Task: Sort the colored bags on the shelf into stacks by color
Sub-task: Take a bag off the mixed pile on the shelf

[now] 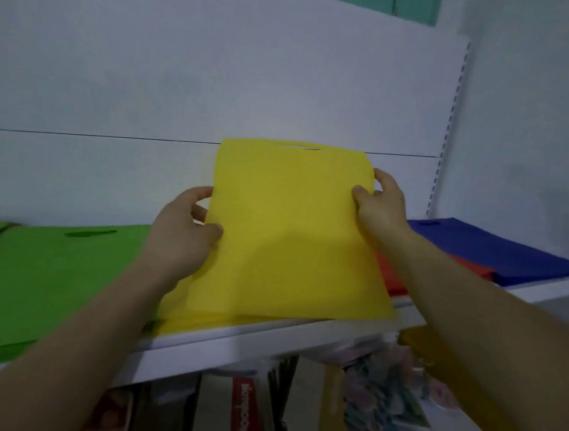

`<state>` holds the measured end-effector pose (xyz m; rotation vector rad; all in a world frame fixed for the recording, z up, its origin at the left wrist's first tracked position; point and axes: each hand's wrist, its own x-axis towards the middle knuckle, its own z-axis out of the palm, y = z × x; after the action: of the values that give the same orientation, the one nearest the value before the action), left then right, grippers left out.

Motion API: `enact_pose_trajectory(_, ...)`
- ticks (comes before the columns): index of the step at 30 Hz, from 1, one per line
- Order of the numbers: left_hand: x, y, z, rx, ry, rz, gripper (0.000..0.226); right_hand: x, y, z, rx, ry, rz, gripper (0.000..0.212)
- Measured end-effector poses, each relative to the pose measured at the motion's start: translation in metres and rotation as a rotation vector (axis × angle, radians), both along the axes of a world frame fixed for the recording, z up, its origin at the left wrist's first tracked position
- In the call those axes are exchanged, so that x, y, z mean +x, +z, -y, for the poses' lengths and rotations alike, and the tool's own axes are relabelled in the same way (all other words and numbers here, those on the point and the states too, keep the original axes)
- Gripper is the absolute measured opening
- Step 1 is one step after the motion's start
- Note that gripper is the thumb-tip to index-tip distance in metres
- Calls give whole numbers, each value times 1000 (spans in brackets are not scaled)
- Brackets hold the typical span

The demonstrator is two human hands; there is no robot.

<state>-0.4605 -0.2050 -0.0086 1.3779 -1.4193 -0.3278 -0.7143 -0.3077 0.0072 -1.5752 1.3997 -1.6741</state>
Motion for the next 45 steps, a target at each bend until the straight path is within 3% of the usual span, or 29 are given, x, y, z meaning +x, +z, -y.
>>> enact_pose_trajectory(4,11,0,-5,74,133,96,52,24,0,29,135,138,-129,47)
enact_pose_trajectory(8,18,1,-9,222,233,192,56,41,-5,44,294,256,-321,63)
enact_pose_trajectory(12,22,-5,-11,414,302,393,50,50,-14,48,365,308,-500,57)
enact_pose_trajectory(17,16,-14,-22,571,301,624,53,48,-22,45,336,266,-919,49)
enact_pose_trajectory(22,4,-17,-45,574,-40,664,62,49,-29,39,296,365,-1116,61)
enact_pose_trajectory(25,3,-18,-54,647,-154,684,88,54,-33,36,317,430,-1226,63)
enact_pose_trajectory(27,6,-19,-55,640,-130,703,96,57,-35,36,329,432,-1261,63)
enact_pose_trajectory(32,12,-23,-54,557,-103,711,65,62,-33,35,344,441,-1316,65)
enact_pose_trajectory(40,7,-24,-49,585,-80,763,69,59,-32,45,335,447,-1368,67)
enact_pose_trajectory(45,9,-20,-50,624,-48,698,72,70,-24,51,257,462,-1380,68)
